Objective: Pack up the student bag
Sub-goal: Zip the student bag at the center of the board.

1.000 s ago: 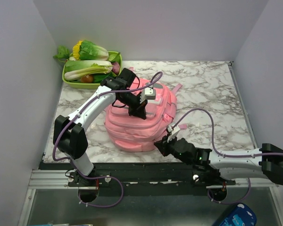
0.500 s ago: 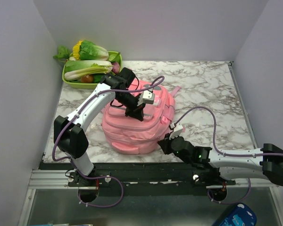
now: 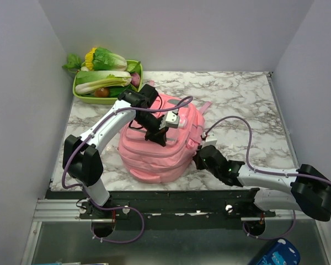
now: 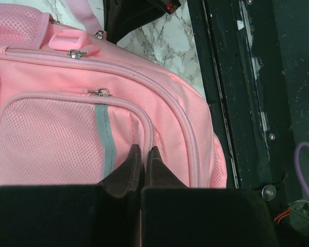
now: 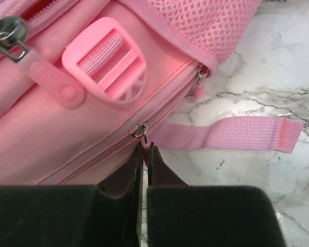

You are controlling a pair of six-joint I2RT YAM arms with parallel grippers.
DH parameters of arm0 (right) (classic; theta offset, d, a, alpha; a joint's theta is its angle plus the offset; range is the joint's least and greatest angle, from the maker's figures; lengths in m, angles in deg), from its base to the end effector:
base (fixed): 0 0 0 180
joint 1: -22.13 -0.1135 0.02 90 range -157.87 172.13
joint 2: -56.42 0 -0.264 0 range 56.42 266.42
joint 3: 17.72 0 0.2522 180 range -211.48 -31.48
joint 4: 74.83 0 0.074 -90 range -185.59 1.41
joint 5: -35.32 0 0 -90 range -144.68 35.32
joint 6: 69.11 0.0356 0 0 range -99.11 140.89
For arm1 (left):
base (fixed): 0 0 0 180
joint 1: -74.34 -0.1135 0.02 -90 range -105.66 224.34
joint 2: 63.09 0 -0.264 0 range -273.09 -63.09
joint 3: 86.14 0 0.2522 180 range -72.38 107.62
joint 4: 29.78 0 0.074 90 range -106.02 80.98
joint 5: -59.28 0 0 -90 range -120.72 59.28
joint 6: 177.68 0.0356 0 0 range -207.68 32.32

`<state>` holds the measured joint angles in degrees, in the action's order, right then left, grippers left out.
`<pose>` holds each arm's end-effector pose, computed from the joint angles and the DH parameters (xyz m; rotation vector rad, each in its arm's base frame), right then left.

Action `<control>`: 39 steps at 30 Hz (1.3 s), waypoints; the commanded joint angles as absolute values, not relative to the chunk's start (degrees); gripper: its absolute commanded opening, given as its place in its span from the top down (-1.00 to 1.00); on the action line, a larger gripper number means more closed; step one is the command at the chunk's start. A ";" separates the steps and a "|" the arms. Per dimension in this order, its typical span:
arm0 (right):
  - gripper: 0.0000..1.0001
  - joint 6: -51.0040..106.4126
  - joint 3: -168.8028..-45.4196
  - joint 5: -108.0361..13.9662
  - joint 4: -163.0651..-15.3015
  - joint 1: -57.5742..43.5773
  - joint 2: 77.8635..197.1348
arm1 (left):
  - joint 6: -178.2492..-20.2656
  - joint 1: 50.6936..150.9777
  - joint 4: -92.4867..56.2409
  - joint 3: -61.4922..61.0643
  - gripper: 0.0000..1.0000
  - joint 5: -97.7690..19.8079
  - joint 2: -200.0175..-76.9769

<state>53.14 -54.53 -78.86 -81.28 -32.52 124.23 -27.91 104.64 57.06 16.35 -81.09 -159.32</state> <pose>0.1398 0.1718 0.1633 -0.1968 2.1776 0.4001 0.2583 -0.1827 0.3080 1.8732 1.7314 -1.1058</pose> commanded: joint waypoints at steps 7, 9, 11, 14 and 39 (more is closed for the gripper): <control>0.99 52.43 -58.46 -77.61 -83.49 -27.10 130.41 | -27.64 106.24 68.36 15.33 1.00 -81.79 -156.43; 0.99 53.40 -58.99 -77.96 -83.84 -25.52 131.04 | -30.45 107.11 65.38 14.98 1.00 -81.52 -156.43; 0.99 54.64 -59.16 -78.49 -84.54 -24.37 130.08 | -33.34 108.70 61.70 15.42 0.96 -81.43 -156.87; 0.99 55.43 -59.34 -80.16 -86.56 -23.75 127.45 | -43.09 110.37 53.37 17.26 0.04 -81.61 -158.36; -0.50 55.00 -71.64 -63.82 -113.46 -0.20 117.87 | -69.30 103.88 36.20 17.02 -0.97 -67.11 -150.04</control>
